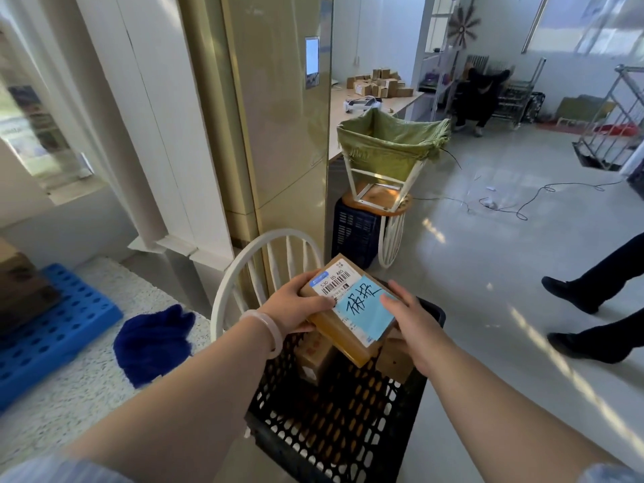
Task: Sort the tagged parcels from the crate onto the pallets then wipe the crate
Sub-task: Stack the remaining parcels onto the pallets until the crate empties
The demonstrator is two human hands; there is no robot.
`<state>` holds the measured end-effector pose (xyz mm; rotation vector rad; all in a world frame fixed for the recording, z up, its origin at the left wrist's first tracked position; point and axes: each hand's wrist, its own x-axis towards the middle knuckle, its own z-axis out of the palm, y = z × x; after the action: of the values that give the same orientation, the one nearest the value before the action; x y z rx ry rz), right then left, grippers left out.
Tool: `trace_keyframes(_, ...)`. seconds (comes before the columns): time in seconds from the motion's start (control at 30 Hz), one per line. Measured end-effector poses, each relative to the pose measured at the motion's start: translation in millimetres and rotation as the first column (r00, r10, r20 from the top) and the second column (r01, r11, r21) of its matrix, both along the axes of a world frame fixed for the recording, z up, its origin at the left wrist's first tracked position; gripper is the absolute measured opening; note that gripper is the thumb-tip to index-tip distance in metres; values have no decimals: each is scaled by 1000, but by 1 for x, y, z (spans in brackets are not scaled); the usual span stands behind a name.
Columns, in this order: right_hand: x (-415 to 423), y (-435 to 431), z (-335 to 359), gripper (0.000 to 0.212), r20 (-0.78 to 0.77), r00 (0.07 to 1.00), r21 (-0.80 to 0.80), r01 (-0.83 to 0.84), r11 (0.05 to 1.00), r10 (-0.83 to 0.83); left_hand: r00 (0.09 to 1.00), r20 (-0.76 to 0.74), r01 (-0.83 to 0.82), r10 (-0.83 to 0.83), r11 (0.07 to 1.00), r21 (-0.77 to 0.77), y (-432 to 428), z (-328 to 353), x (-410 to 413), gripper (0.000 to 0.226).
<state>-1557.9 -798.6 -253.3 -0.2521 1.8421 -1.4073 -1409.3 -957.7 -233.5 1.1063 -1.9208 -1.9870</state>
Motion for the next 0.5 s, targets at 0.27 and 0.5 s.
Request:
trace_keyframes(0.27, 28, -33, 4, 49, 48, 998, -53, 46, 997, -44, 984, -123, -163, 128, 927, -339, 25, -15, 7, 99)
trace_keyframes(0.5, 64, -62, 18, 57, -270, 920, 54, -279, 959, 283, 975, -152, -195, 163, 953, -231, 0, -15, 56, 108)
